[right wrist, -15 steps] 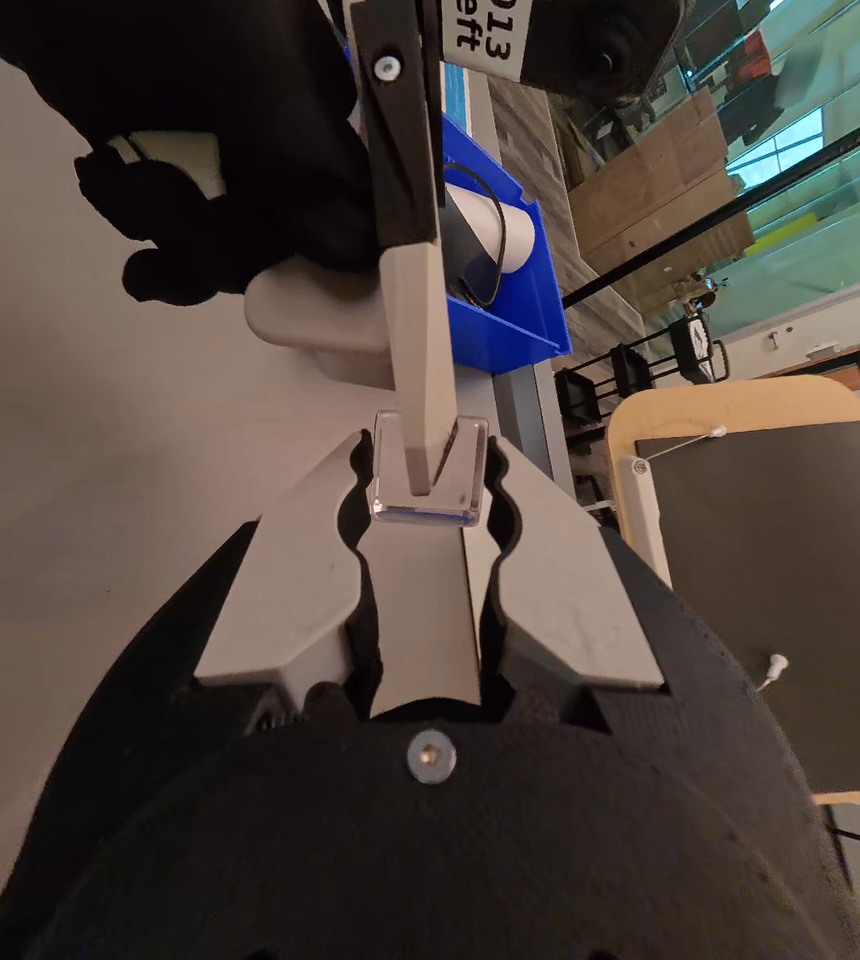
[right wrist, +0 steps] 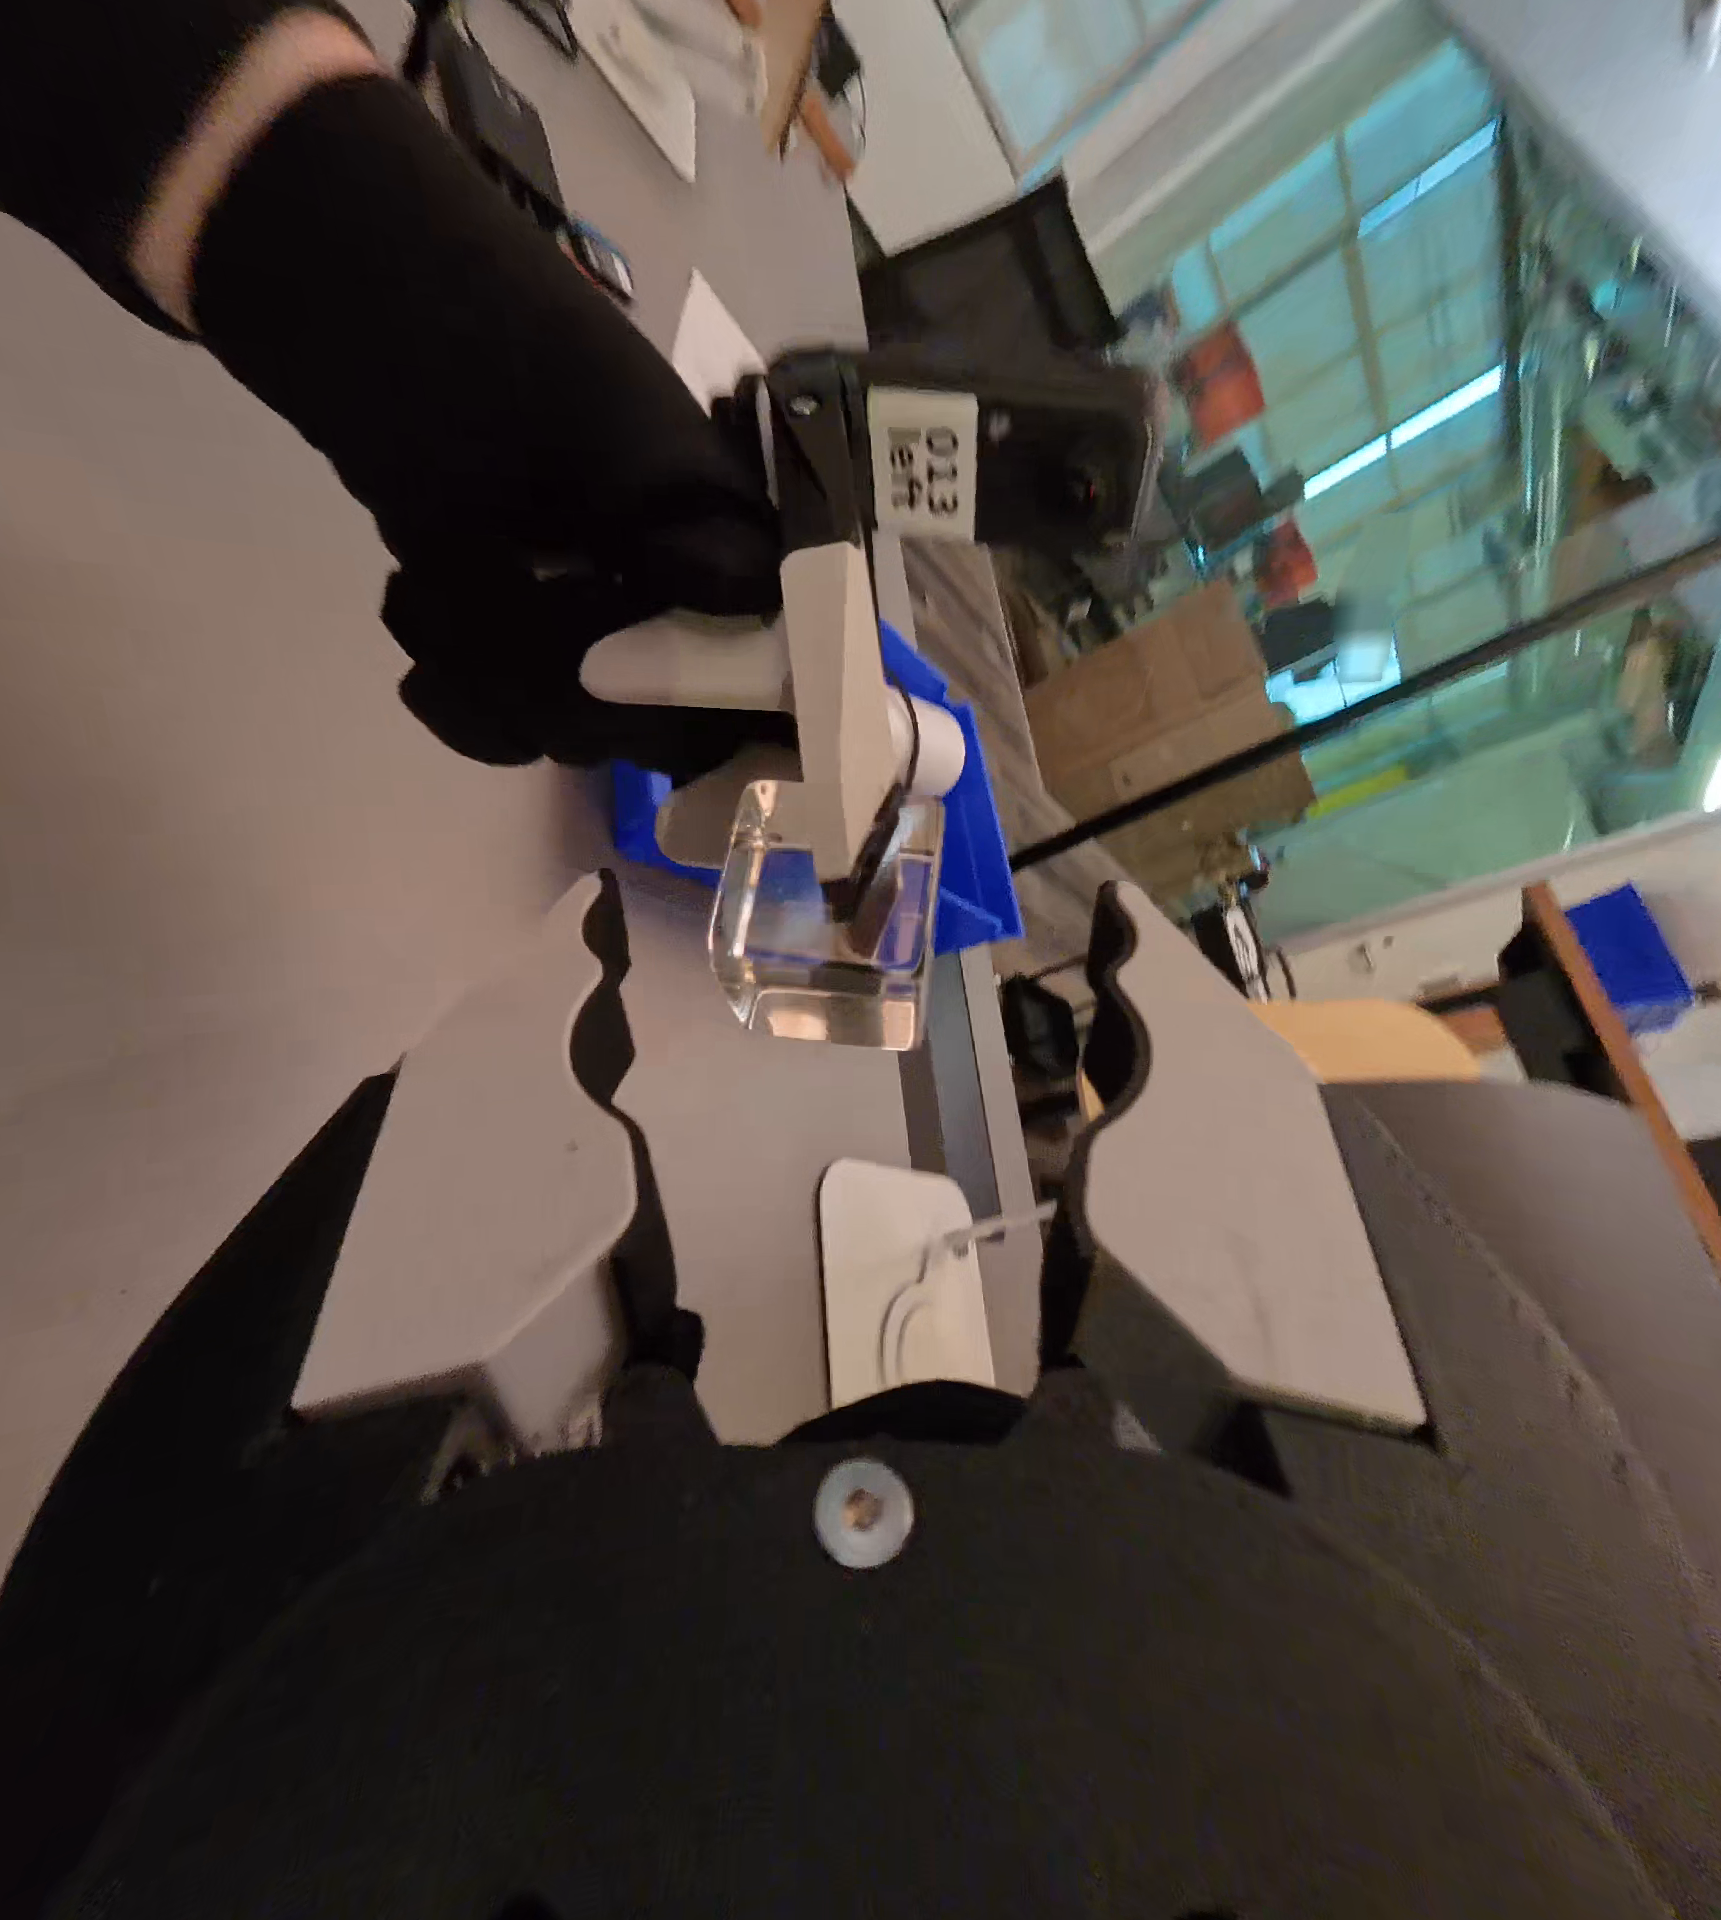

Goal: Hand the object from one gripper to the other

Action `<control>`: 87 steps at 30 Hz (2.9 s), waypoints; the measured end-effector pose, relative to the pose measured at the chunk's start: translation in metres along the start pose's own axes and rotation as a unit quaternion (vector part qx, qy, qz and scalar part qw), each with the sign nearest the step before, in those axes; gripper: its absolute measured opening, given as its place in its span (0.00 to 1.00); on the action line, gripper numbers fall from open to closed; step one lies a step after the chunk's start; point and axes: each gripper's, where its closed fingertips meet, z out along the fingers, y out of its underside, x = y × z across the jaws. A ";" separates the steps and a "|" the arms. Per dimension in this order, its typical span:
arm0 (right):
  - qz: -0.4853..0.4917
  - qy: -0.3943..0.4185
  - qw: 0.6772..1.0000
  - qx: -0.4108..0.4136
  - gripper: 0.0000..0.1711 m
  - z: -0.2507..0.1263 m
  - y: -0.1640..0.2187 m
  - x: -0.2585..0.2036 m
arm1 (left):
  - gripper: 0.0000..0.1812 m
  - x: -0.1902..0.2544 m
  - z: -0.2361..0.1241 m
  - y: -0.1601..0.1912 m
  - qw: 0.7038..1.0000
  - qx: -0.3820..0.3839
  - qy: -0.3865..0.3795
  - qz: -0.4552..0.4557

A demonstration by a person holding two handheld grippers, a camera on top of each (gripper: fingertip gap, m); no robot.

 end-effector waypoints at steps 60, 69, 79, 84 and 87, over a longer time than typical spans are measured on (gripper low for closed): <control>-0.017 0.055 0.995 -0.088 0.26 0.002 0.010 -0.013 | 0.33 0.009 0.027 0.016 0.995 -0.036 -0.028 0.088; 0.012 0.052 0.997 -0.052 0.48 -0.006 0.005 -0.009 | 0.33 -0.002 0.019 0.021 0.981 -0.088 -0.085 0.150; 0.496 -0.030 0.865 0.068 0.48 -0.021 0.033 0.009 | 0.33 -0.035 0.000 -0.007 0.763 -0.248 -0.356 0.480; 0.587 -0.061 0.798 0.127 0.48 -0.005 0.024 0.007 | 0.33 -0.038 0.012 -0.013 0.632 -0.301 -0.399 0.592; 0.596 -0.057 0.790 0.133 0.46 0.000 0.024 0.010 | 0.33 -0.046 0.012 -0.009 0.579 -0.328 -0.413 0.622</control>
